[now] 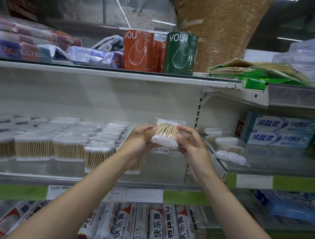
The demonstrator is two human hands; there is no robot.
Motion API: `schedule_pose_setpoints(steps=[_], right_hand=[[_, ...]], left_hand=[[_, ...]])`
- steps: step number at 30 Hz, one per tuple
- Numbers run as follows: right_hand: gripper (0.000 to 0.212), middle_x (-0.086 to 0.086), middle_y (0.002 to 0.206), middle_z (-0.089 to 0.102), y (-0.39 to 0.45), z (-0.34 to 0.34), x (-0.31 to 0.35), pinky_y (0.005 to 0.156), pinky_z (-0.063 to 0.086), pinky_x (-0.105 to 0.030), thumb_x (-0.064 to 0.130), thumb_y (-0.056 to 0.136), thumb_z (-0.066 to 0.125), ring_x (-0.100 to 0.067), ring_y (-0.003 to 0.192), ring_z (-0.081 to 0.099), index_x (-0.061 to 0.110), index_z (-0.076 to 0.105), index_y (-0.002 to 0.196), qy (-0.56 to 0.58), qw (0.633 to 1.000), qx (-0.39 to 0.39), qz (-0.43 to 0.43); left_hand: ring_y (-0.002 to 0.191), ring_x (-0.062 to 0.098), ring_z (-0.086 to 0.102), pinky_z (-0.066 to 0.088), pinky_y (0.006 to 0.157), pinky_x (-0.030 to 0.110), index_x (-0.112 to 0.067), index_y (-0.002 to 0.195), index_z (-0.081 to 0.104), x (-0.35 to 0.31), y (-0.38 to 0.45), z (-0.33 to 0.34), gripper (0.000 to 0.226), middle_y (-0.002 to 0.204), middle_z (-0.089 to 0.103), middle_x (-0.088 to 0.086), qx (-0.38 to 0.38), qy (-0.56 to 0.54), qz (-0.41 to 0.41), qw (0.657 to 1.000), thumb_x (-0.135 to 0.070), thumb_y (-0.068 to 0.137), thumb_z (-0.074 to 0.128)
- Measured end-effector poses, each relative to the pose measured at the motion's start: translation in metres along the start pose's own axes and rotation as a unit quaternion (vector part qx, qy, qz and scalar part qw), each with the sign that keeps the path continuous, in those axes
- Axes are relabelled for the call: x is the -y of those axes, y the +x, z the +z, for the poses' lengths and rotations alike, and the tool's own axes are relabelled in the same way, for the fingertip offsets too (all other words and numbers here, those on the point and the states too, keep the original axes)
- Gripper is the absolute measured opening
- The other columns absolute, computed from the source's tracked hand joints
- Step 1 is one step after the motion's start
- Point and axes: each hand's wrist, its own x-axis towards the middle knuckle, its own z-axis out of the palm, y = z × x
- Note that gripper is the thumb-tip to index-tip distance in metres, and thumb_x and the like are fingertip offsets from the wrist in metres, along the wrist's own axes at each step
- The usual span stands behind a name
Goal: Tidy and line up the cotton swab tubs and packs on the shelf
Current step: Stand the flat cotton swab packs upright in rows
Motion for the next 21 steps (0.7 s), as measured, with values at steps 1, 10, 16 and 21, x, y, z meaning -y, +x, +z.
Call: schedule_pose_setpoints(steps=[1,10,16,21], right_hand=[[0.020,0.002,0.089,0.071,0.000,0.001,0.000,0.069,0.050,-0.020,0.007,0.090,0.056,-0.009,0.079,0.065,0.018,0.064,0.104,0.006,1.000,-0.001,0.001],[0.025,0.001,0.111,0.049,0.000,-0.002,0.001,0.070,0.039,0.002,0.027,0.096,0.047,0.014,0.092,0.048,0.026,0.063,0.115,-0.157,0.987,-0.007,-0.039],[0.050,0.005,0.101,0.045,-0.002,0.004,0.005,0.070,0.038,0.000,0.058,0.075,0.051,0.005,0.084,0.050,0.027,0.065,0.112,-0.217,0.975,0.031,-0.045],[0.006,-0.006,0.094,0.049,0.014,-0.001,-0.008,0.073,0.045,-0.027,0.028,0.084,0.067,-0.014,0.080,0.051,0.024,0.064,0.086,-0.272,0.961,0.038,-0.036]], left_hand=[[0.064,0.011,0.067,0.055,0.056,0.019,0.006,0.111,0.056,0.000,0.000,0.000,0.022,0.088,0.066,0.012,-0.002,-0.016,-0.004,1.000,-0.005,0.096,0.044],[0.080,0.023,0.064,0.055,0.069,0.032,-0.019,0.102,0.050,-0.003,-0.006,-0.006,0.028,0.091,0.064,0.010,0.009,0.016,0.016,1.000,0.006,0.088,0.052],[0.092,0.024,0.068,0.057,0.080,0.030,-0.009,0.098,0.055,-0.002,-0.009,0.001,0.015,0.116,0.057,0.007,0.078,0.133,0.100,0.983,0.001,0.088,0.058],[0.087,0.017,0.068,0.054,0.078,0.023,-0.024,0.099,0.067,-0.011,0.005,-0.004,0.029,0.117,0.054,0.023,0.087,0.249,0.113,0.958,-0.002,0.092,0.050]])
